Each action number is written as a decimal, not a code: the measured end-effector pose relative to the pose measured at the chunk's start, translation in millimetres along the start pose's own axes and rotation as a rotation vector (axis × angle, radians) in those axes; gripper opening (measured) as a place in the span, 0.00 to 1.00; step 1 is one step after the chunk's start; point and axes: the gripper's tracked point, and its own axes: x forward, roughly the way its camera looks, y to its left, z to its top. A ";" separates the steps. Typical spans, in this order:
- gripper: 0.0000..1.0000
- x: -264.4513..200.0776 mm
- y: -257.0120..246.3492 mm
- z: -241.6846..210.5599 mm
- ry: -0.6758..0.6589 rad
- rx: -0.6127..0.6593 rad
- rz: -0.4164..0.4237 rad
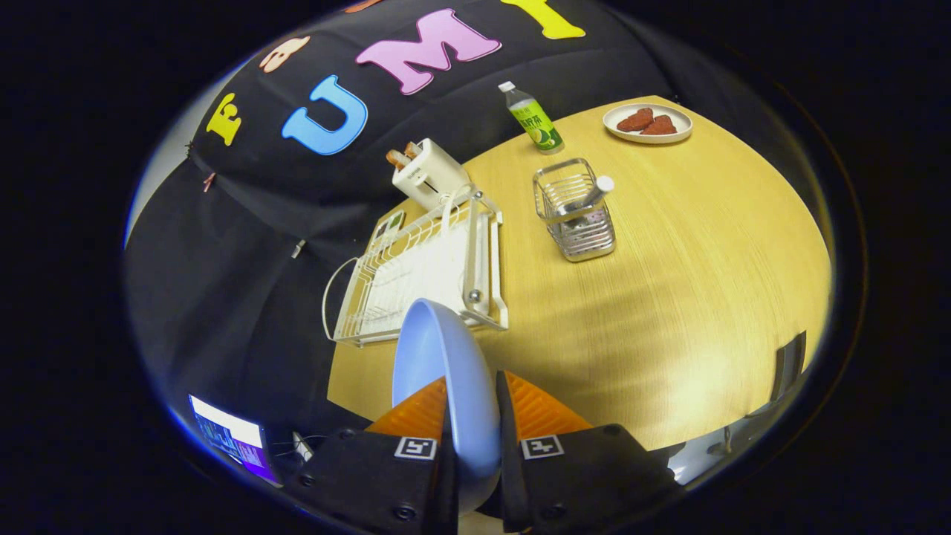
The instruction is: Take the plate from the dish rack, then take the spoon from the basket and place it into the plate.
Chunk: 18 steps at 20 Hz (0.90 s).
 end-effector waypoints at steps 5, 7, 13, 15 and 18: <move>0.27 41.1 -33.1 -27.0 0.072 -0.044 -0.022; 0.27 52.5 -44.4 -32.0 0.092 0.003 -0.034; 0.38 63.5 -76.2 -25.9 0.092 0.019 -0.130; 0.47 63.9 -88.9 -22.3 0.088 -0.029 -0.195; 0.51 58.3 -110.4 -15.9 0.078 -0.104 -0.296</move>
